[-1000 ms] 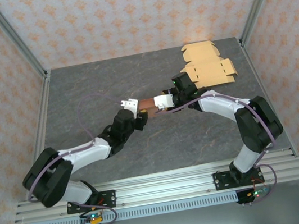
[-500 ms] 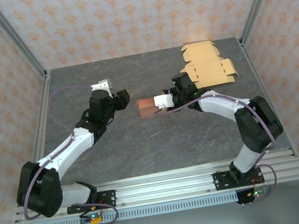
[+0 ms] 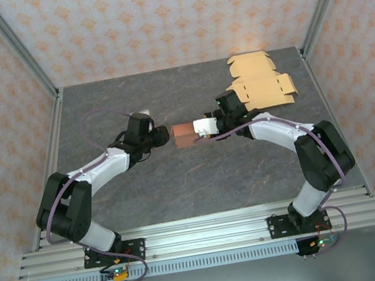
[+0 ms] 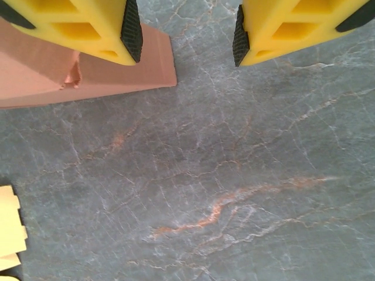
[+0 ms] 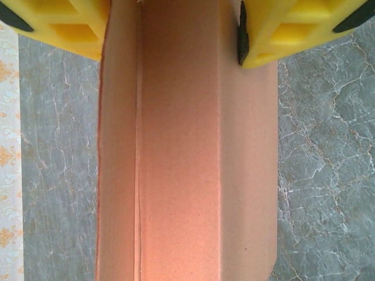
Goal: Fold the paper box
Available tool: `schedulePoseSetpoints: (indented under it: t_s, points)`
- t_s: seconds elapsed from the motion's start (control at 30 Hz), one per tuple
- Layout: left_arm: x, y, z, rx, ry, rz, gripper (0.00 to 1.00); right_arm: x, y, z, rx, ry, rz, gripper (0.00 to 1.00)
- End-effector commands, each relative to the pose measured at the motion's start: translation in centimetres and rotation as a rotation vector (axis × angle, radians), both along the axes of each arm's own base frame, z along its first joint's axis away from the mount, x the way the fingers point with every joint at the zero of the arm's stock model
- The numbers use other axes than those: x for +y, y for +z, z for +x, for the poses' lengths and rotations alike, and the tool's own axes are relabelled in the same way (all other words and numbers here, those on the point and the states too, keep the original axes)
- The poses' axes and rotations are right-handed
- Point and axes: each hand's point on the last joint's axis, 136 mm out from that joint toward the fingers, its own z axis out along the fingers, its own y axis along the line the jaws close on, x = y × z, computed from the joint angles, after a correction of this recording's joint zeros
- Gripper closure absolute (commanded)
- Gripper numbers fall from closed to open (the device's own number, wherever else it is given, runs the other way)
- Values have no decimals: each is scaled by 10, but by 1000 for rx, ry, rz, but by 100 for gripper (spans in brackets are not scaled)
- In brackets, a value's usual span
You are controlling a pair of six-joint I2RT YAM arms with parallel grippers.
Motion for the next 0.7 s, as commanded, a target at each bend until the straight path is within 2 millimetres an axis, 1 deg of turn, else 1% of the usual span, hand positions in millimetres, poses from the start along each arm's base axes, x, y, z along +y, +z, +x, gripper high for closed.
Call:
schedulePoseSetpoints:
  t_s: [0.0, 0.17, 0.47, 0.57, 0.67]
  points:
    - [-13, 11, 1, -10, -41, -50, 52, -10, -31, -22, 151, 0, -59, 53]
    - [-25, 20, 2, -16, -84, -105, 52, -10, -33, -23, 165, 2, -61, 53]
    - [-46, 19, -3, 6, -92, -231, 51, -10, -35, -25, 179, 8, -60, 53]
    - [-47, 21, -1, 2, -78, -254, 51, -9, -37, -27, 190, 17, -67, 52]
    - [-50, 28, 1, -7, -78, -277, 51, -9, -37, -29, 199, 26, -69, 52]
